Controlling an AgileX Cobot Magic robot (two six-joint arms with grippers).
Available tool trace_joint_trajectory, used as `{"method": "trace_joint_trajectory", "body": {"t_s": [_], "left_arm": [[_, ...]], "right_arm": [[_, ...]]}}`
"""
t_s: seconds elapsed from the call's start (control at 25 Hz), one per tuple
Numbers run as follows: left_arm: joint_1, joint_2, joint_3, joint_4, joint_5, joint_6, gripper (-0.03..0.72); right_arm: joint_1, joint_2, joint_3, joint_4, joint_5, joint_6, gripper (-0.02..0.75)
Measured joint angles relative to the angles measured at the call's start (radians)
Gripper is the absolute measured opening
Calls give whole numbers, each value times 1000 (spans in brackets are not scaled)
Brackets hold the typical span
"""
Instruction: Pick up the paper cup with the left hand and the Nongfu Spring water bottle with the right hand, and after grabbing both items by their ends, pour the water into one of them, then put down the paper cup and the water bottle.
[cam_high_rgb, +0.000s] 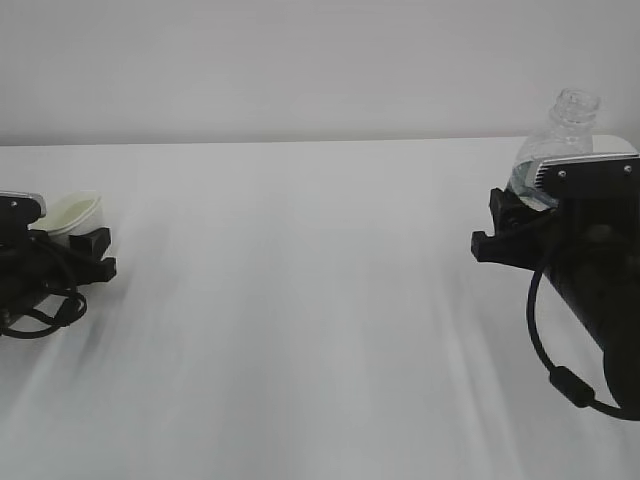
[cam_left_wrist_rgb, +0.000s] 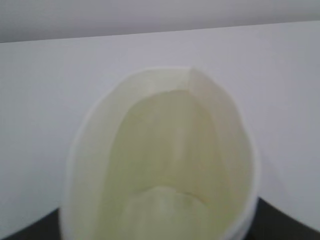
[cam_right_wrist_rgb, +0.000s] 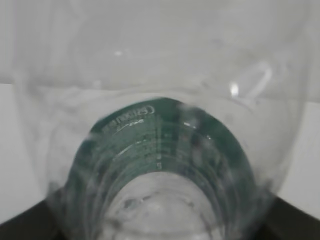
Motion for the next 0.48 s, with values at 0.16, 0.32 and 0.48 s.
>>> {"method": "trace_joint_trajectory", "body": {"t_s": [0.16,0.32,0.48], "left_arm": [[0,0,0,0,0,0,356],[0,0,0,0,0,0,356],[0,0,0,0,0,1,356]], "right_arm": [[0,0,0,0,0,0,473],[0,0,0,-1,0,-1,473],[0,0,0,-1,0,-2,473]]}}
